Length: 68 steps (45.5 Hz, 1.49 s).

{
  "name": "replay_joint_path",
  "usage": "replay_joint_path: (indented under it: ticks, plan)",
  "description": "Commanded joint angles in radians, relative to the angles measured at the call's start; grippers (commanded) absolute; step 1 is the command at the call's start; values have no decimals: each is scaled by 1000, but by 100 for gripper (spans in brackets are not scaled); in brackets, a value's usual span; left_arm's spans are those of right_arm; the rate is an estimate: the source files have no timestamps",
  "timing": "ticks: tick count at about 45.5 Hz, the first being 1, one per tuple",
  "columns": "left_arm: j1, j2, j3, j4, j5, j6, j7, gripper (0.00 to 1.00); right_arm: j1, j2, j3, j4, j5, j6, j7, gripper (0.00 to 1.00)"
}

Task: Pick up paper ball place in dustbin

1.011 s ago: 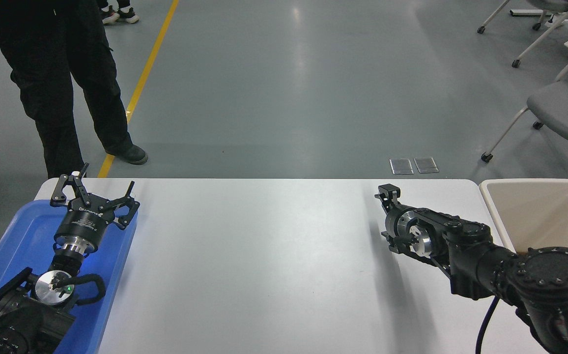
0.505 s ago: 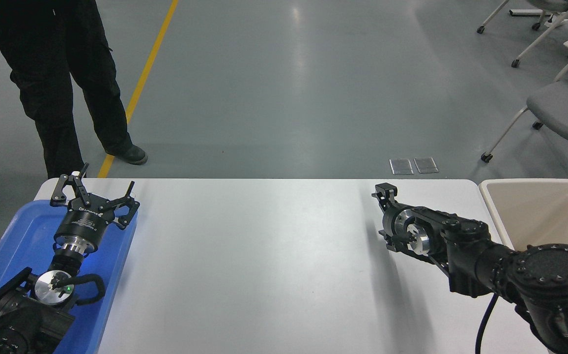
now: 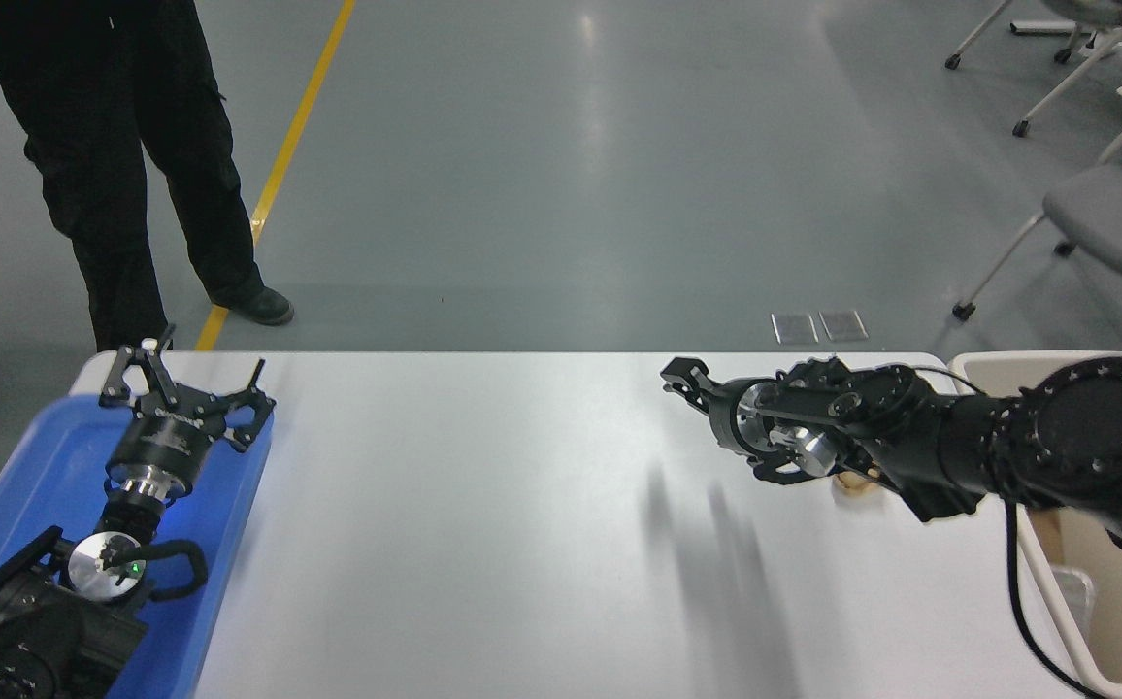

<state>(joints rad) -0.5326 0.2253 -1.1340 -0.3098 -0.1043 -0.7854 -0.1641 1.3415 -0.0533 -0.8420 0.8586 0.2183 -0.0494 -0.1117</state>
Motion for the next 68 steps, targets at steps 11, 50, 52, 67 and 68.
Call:
replay_joint_path:
  ticks: [11,50,52,67,68]
  plan:
    - [0,0,-1,0,0,0,0,99,401,-94,-364,459,-180,138,3,100]
    - [2,0,-1,2,0,0,0,99,1185,-280,-427,619,-165,835,0,100]
    - [2,0,-1,2,0,0,0,99,1193,-280,-428,619,-162,835,0,100]
    - [2,0,-1,2,0,0,0,99,1185,-278,-427,606,-162,835,0,100]
    - [2,0,-1,2,0,0,0,99,1182,-278,-427,608,-163,835,0,100]
